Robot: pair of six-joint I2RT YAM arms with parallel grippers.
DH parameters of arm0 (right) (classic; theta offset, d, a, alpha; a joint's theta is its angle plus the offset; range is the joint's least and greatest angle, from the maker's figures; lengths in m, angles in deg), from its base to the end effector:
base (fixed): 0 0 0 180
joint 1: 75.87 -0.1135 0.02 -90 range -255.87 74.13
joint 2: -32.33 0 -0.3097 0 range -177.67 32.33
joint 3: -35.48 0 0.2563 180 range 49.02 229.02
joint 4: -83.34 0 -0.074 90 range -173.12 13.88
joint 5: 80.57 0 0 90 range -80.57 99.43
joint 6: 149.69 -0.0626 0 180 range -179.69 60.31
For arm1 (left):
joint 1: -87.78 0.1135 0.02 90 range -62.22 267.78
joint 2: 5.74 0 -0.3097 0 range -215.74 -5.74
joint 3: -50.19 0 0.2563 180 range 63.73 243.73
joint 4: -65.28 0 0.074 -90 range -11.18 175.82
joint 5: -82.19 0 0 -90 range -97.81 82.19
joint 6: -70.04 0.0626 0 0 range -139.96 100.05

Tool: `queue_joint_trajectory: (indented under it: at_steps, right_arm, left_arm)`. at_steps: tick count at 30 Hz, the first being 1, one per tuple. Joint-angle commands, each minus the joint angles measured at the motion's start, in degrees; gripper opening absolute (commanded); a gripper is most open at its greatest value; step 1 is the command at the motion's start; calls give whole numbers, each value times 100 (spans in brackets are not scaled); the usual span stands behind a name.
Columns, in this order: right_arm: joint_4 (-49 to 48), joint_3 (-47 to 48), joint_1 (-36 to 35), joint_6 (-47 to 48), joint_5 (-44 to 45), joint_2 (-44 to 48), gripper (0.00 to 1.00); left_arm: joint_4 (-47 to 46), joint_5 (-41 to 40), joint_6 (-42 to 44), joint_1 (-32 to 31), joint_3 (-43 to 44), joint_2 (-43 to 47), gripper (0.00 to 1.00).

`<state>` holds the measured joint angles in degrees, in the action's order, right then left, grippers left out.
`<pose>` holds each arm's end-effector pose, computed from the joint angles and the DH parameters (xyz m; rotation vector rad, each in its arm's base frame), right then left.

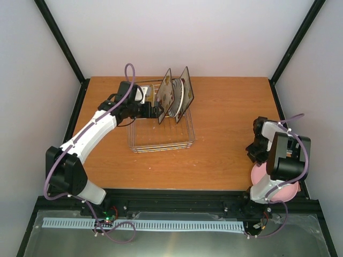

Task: Load the plates into the dish rack
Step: Pick up the plate at the center of the board, then insert the plate into the dish rack.

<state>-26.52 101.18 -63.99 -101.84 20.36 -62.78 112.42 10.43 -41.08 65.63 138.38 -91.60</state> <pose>0.2406 -0.0627 0.1625 -1.3464 -2.6938 0.3438 0.3153 -0.1495 0.3388 0.1835 2.4198 -0.7328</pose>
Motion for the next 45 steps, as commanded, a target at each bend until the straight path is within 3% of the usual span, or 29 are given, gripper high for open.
queue_joint_trajectory:
  at_steps: [1,4,5,10,16,20,25,33,36,45]
  right_arm:
    - [-450,-74,45,8,75,-497,23]
    - [-518,-143,43,42,30,-570,5]
    - [-522,-159,43,45,5,-570,3]
    - [-333,40,54,66,-417,-132,3]
    - [677,1748,62,-9,-1148,553,3]
    - [1026,2845,137,-370,-2157,864,3]
    - [654,3054,148,-1238,-3407,1505,3]
    - [-618,2579,155,-2182,-4948,2374,3]
    - [-893,2381,159,-2490,-5192,2585,3]
    - [-1994,2324,168,-3543,-5141,2987,3]
  left_arm:
    - [95,-61,153,148,299,-73,100]
    - [97,-64,143,182,314,-111,100]
    - [98,-58,144,185,327,-129,100]
    - [43,71,211,194,393,-250,100]
    - [-452,210,491,194,99,-50,100]
    - [-754,523,585,187,127,58,100]
    - [-1139,849,829,-36,269,294,100]
    - [-1055,839,1208,-993,574,595,100]
    - [-1015,-63,1586,-1903,742,732,100]
    - [-1071,-1485,1873,-4025,1407,-19,100]
